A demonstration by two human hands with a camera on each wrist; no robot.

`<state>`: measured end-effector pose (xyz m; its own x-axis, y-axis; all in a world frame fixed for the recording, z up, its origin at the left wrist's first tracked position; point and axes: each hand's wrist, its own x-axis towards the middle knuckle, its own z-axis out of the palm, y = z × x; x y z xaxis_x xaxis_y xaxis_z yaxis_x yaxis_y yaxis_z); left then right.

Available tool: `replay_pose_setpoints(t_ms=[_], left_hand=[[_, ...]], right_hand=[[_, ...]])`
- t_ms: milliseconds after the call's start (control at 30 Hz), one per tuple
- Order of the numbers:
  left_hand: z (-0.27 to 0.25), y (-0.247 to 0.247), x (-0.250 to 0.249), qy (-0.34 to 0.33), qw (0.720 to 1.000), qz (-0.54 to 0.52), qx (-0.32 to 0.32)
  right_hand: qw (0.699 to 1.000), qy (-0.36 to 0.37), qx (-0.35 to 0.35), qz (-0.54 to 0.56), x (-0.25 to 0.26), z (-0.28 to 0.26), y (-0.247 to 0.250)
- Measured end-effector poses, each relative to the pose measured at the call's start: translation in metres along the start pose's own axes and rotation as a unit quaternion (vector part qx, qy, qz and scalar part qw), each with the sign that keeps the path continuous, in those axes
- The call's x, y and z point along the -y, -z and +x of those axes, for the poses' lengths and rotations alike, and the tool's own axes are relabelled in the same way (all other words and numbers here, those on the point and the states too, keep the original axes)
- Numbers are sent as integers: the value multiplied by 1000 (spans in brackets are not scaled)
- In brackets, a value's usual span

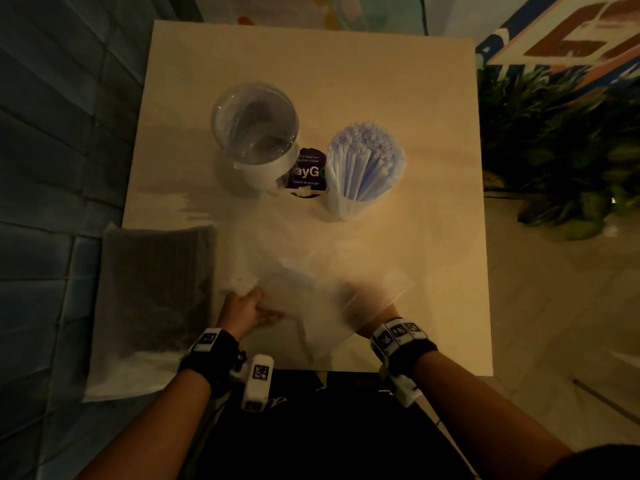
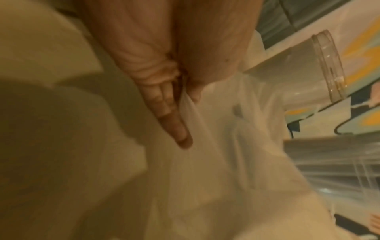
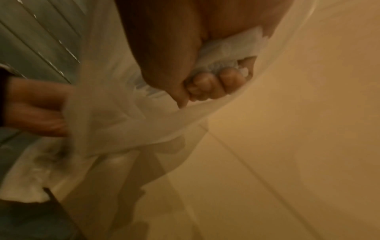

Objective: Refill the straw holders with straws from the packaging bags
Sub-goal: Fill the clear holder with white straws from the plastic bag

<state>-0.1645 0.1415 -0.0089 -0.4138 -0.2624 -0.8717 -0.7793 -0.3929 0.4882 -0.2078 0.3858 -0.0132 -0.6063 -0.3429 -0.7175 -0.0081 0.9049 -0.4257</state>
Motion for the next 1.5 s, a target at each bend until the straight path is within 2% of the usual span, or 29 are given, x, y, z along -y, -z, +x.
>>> replay_pose_setpoints(t_ms=[33, 100, 200, 300, 433, 567, 667, 833, 967, 1033, 1100, 1167, 1233, 1267, 1300, 1367, 1400, 1500], left_hand=[[2, 0, -2, -11, 1000, -14, -15], [8, -1, -4, -22, 998, -27, -46], [13, 0, -7, -21, 996, -43, -73], [15, 2, -10, -18, 996, -42, -75], [14, 6, -11, 1, 997, -45, -70], [17, 4, -8, 1, 996, -51, -76], [16, 0, -9, -4, 995, -61, -84], [13, -9, -8, -28, 994, -37, -102], [8, -7, -1, 27, 998, 57, -23], [-1, 0, -7, 42, 983, 178, -1], [-14, 16, -21, 28, 954, 298, 6], [-30, 31, -36, -23, 908, 418, 26], [-48, 42, -53, -102, 870, 480, 44], [-57, 43, -60, -149, 865, 478, 42], [-64, 43, -67, -196, 878, 434, 35], [-83, 28, -82, -245, 943, 220, 45], [-91, 17, -88, -259, 956, 116, 71], [-102, -11, -100, -341, 934, -32, 101]], right_hand=[[999, 21, -31, -24, -13, -7, -5], [998, 22, -15, -52, -25, -20, -6], [999, 25, 1, -35, -24, -30, 0], [996, 23, -41, -72, -31, -41, 13], [997, 1, -31, -66, -64, -61, 28], [999, -21, -29, -12, -104, -86, 32], [995, -29, -62, 79, -121, -109, 31], [953, -34, -171, 247, -95, -130, 45], [947, 45, -199, 249, -41, -110, 55], [948, 97, -196, 230, -15, -94, 56], [948, 128, -187, 225, 11, -75, 57], [945, 143, -190, 226, 36, -56, 57], [941, 154, -198, 229, 61, -41, 58], [938, 162, -199, 231, 73, -36, 59], [936, 175, -201, 229, 86, -31, 60], [932, 218, -204, 207, 107, -25, 60], [930, 242, -201, 192, 116, -22, 59], [929, 292, -187, 130, 136, -16, 53]])
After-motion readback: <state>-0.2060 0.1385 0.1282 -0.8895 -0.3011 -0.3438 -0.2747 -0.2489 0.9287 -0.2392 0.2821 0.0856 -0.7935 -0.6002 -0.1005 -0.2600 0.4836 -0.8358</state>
